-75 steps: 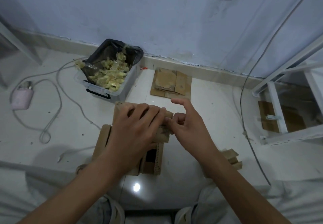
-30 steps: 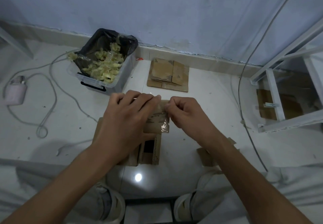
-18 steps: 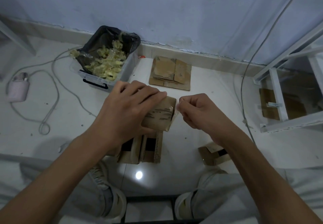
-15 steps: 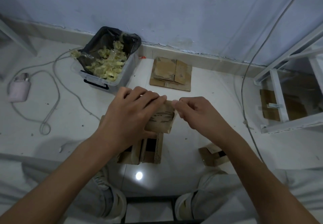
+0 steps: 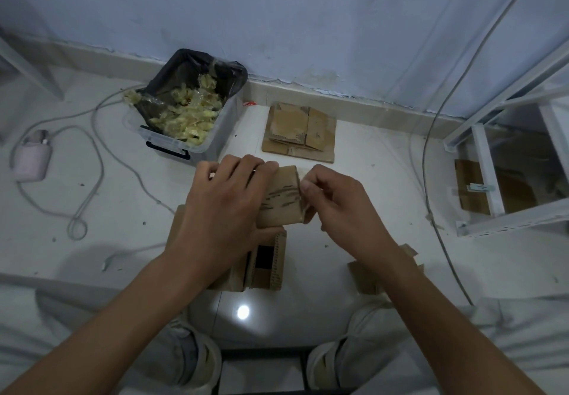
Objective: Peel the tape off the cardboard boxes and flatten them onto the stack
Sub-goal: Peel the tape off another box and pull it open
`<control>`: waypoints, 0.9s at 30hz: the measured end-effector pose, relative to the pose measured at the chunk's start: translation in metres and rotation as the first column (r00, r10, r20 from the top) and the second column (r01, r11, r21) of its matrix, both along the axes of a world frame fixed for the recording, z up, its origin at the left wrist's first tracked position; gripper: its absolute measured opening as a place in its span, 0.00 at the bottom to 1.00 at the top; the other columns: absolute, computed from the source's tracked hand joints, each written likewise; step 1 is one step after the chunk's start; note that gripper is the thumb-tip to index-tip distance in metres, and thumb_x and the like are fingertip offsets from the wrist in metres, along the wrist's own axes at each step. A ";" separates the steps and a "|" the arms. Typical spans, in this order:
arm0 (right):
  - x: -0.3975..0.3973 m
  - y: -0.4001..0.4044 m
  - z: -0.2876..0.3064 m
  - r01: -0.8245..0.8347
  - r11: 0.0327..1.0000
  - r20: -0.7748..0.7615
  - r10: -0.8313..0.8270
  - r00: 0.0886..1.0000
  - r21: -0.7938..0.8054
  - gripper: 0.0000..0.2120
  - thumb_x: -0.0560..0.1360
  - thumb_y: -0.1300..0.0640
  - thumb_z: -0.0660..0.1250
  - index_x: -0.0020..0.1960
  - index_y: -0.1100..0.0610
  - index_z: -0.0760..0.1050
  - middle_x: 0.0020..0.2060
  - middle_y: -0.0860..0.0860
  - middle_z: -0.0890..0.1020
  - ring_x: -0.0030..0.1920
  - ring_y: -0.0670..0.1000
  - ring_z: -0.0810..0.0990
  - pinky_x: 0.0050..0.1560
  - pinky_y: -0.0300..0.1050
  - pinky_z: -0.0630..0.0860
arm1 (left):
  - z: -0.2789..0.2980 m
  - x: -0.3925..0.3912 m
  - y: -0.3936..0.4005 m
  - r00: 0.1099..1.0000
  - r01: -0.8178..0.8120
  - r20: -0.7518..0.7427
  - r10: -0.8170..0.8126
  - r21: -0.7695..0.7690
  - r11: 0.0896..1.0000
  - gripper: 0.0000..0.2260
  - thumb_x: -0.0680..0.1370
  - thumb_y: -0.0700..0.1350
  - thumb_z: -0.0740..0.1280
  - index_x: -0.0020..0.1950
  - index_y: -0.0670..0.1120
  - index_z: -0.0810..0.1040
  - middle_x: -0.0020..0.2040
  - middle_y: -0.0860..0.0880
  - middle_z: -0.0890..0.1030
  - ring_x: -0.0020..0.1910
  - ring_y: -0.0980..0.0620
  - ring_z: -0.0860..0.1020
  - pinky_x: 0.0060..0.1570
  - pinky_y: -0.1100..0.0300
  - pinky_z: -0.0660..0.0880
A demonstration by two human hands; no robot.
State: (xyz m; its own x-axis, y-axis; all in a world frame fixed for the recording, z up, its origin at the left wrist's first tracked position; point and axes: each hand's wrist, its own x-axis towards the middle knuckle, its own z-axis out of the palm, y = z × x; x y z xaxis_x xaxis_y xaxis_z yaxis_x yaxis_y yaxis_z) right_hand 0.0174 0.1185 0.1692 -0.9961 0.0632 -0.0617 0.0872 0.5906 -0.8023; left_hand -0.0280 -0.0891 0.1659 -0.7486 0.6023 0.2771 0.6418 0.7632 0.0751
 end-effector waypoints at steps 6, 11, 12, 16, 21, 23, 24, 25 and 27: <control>-0.008 0.005 0.001 0.115 0.957 0.141 -0.080 0.987 -0.265 0.18 0.87 0.52 0.59 0.46 0.59 0.80 0.43 0.49 0.84 0.39 0.44 0.81 0.36 0.43 0.77 | -0.008 0.002 0.006 0.974 -0.066 0.222 0.044 0.093 0.993 0.39 0.64 0.74 0.71 0.64 0.49 0.70 0.55 0.50 0.73 0.48 0.51 0.72 0.47 0.52 0.72; -0.004 -0.008 0.003 0.129 0.991 0.213 -0.118 0.970 -0.041 0.25 0.77 0.28 0.59 0.45 0.50 0.78 0.38 0.47 0.83 0.39 0.48 0.83 0.40 0.45 0.79 | -0.008 0.007 0.006 0.984 -0.122 0.137 0.113 0.057 0.991 0.38 0.64 0.72 0.74 0.62 0.48 0.71 0.52 0.48 0.73 0.47 0.48 0.72 0.45 0.51 0.71; -0.002 -0.011 0.002 0.092 0.993 0.191 -0.104 0.976 0.069 0.24 0.77 0.28 0.60 0.44 0.49 0.76 0.36 0.47 0.82 0.38 0.48 0.82 0.40 0.47 0.79 | -0.008 0.007 0.005 0.986 -0.134 0.111 0.128 0.051 0.990 0.37 0.65 0.70 0.75 0.61 0.47 0.71 0.51 0.48 0.73 0.46 0.48 0.71 0.44 0.51 0.70; 0.000 -0.013 -0.004 0.063 0.997 0.118 -0.058 0.991 -0.044 0.16 0.84 0.48 0.64 0.42 0.57 0.74 0.33 0.53 0.81 0.32 0.48 0.78 0.36 0.44 0.76 | -0.009 0.005 0.006 0.985 -0.154 0.086 0.150 0.042 0.987 0.36 0.64 0.68 0.76 0.62 0.47 0.71 0.51 0.47 0.73 0.47 0.47 0.71 0.44 0.51 0.68; -0.003 -0.008 0.001 0.103 0.955 0.189 -0.050 0.981 -0.277 0.16 0.86 0.57 0.61 0.40 0.60 0.72 0.29 0.50 0.79 0.33 0.57 0.80 0.35 0.46 0.77 | -0.006 0.003 0.006 0.973 -0.168 0.183 0.143 0.128 0.977 0.39 0.63 0.68 0.76 0.66 0.50 0.69 0.54 0.49 0.74 0.50 0.49 0.73 0.48 0.53 0.66; -0.004 -0.004 0.007 0.087 0.930 0.196 -0.017 0.981 -0.357 0.16 0.86 0.60 0.60 0.41 0.63 0.72 0.30 0.54 0.79 0.31 0.55 0.81 0.34 0.45 0.78 | 0.001 -0.002 0.003 0.971 -0.159 0.202 0.127 0.153 0.975 0.39 0.62 0.67 0.77 0.67 0.50 0.71 0.56 0.50 0.74 0.52 0.49 0.73 0.50 0.52 0.66; -0.005 -0.003 0.010 0.072 0.923 0.194 0.003 0.981 -0.378 0.16 0.86 0.61 0.60 0.41 0.64 0.73 0.31 0.57 0.79 0.31 0.53 0.81 0.34 0.45 0.79 | 0.005 -0.005 0.001 0.967 -0.154 0.225 0.115 0.165 0.974 0.40 0.61 0.66 0.78 0.67 0.51 0.71 0.57 0.51 0.75 0.54 0.49 0.73 0.51 0.51 0.66; -0.006 -0.003 0.013 0.051 0.919 0.192 0.027 0.981 -0.392 0.15 0.86 0.61 0.59 0.42 0.66 0.73 0.32 0.61 0.79 0.31 0.53 0.82 0.34 0.44 0.81 | 0.009 -0.008 -0.001 0.965 -0.145 0.244 0.100 0.171 0.975 0.40 0.61 0.66 0.78 0.68 0.51 0.72 0.58 0.52 0.75 0.55 0.49 0.73 0.53 0.51 0.66; -0.006 -0.003 0.017 0.012 0.909 0.203 0.080 0.976 -0.416 0.14 0.86 0.63 0.59 0.44 0.67 0.73 0.34 0.62 0.81 0.33 0.54 0.84 0.38 0.47 0.84 | 0.017 -0.013 -0.005 0.970 -0.108 0.235 0.069 0.157 0.982 0.40 0.61 0.66 0.78 0.68 0.52 0.73 0.58 0.52 0.76 0.57 0.49 0.73 0.54 0.52 0.64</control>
